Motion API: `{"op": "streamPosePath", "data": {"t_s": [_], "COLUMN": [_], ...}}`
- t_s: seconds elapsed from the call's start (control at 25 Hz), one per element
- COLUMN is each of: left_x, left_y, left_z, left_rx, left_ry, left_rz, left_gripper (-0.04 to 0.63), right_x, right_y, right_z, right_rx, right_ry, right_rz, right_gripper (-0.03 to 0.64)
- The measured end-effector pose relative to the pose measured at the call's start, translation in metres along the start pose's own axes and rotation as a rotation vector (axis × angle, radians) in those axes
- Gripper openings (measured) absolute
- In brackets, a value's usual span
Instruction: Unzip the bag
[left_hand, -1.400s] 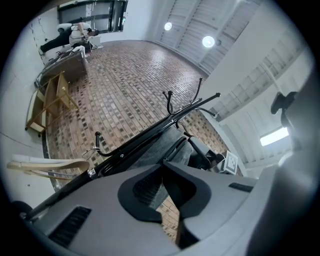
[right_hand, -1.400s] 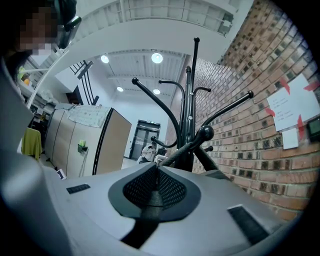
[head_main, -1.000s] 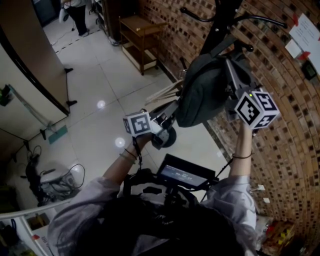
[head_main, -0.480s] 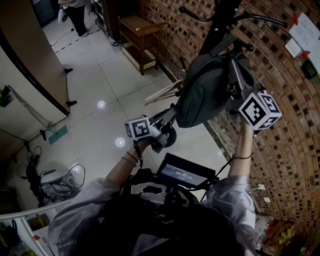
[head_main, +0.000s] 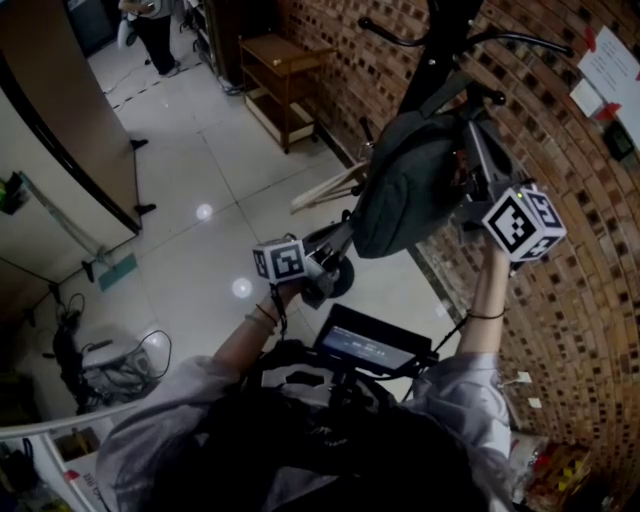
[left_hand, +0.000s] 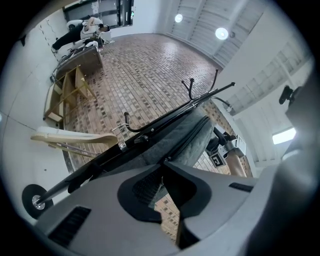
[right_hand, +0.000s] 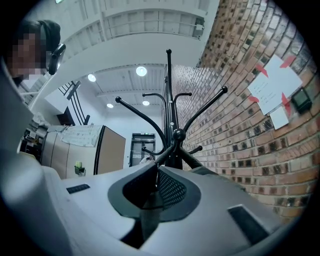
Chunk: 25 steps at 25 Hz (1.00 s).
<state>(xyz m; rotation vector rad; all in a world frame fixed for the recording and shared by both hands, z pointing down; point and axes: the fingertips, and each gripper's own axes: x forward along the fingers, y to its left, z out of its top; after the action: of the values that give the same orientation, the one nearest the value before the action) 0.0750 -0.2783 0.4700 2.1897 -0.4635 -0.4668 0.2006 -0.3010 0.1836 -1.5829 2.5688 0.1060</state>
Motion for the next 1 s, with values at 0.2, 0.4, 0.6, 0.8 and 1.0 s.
{"op": "streamPosePath", "data": {"t_s": [0.2, 0.4, 0.6, 0.8, 1.0], "left_x": [-0.001, -0.002, -0.001, 0.001, 0.001], "left_y": [0.004, 0.006, 0.012, 0.017, 0.025], "left_z": [-0.001, -0.003, -0.005, -0.013, -0.021], "left_rx": [0.004, 0.009, 0.003, 0.018, 0.019], "left_ry": [0.003, 0.009, 0.012, 0.031, 0.05], "left_rz": [0.004, 0.015, 0.053, 0.083, 0.109], "left_gripper": [0.015, 0.017, 0.021, 0.023, 0.023], "right_x": [-0.001, -0.003, -0.004, -0.007, -0.007], "right_y": [-0.004, -0.006, -0.003, -0.007, -0.006], "right_z": [0.004, 0.003, 0.001, -0.001, -0.002], "right_rx": [-0.012, 0.002, 0.004, 0.049, 0.05], "right_ry": [-0.001, -0.013, -0.028, -0.049, -0.058], "right_rz": [-0.016, -0.018, -0.016, -0.017, -0.016], "right_gripper": [0.023, 0.023, 0.022, 0.021, 0.021]}}
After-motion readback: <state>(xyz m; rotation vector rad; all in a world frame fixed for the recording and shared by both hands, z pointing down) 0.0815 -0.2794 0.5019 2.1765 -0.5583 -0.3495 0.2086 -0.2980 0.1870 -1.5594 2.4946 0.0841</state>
